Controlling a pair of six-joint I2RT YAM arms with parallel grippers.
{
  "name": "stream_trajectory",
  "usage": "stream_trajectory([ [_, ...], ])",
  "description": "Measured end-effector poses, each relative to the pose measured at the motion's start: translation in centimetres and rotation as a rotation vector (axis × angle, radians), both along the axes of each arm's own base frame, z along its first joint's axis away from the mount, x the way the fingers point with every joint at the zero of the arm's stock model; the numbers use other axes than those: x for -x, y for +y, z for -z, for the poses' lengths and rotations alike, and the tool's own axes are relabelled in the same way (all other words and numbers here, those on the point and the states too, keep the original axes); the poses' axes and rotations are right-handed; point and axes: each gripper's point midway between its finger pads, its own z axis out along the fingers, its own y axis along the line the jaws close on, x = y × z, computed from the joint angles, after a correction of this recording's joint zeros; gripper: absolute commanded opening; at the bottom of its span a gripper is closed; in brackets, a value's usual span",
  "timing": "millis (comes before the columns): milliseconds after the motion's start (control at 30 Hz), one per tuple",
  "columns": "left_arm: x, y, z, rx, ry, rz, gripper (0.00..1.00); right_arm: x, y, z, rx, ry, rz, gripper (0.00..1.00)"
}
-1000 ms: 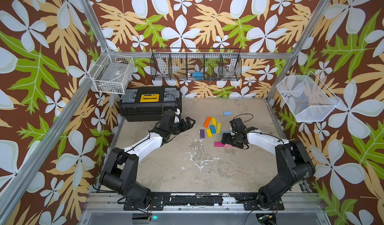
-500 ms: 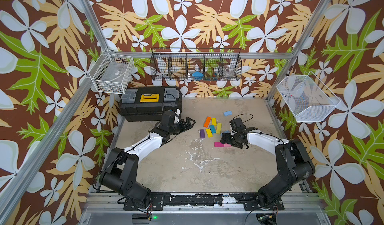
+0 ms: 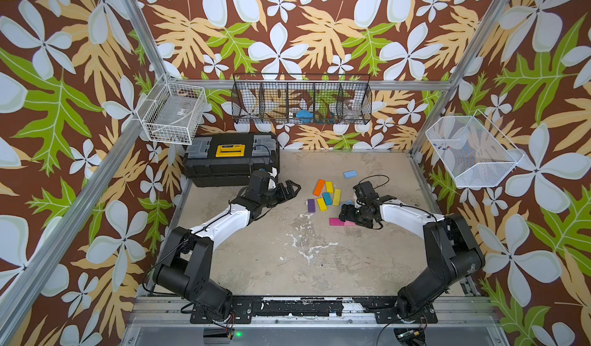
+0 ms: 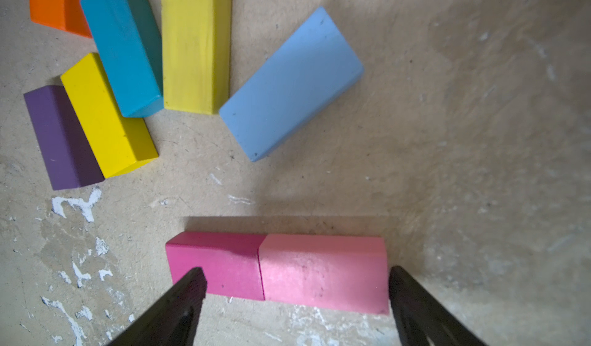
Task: Assemble the letter c with building blocks
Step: Assemble the building block at the center of the board, then pick up the building block from the center of the board.
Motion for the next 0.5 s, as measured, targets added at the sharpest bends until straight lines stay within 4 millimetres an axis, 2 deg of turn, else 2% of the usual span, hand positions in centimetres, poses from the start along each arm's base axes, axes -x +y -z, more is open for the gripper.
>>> stream_trajectory([
  [200,-0.5,0.4,-0.4,-0.002,-0.013,-0.008,1.0,-2.1,0.7,-2.9,-0.019,-0.072,-0.002,0.88],
  [333,-1.5,2.1,-0.9,-0.008,-0.017,-0.048,1.0,-4.5,1.3,-5.0,-0.012,-0.125,-0.015,0.86],
  [500,-2.7,3.9,-1.8,-0.018,-0.035,-0.084,1.0,-7.9,2.5,-6.1,-0.006,-0.153,-0.016,0.82],
])
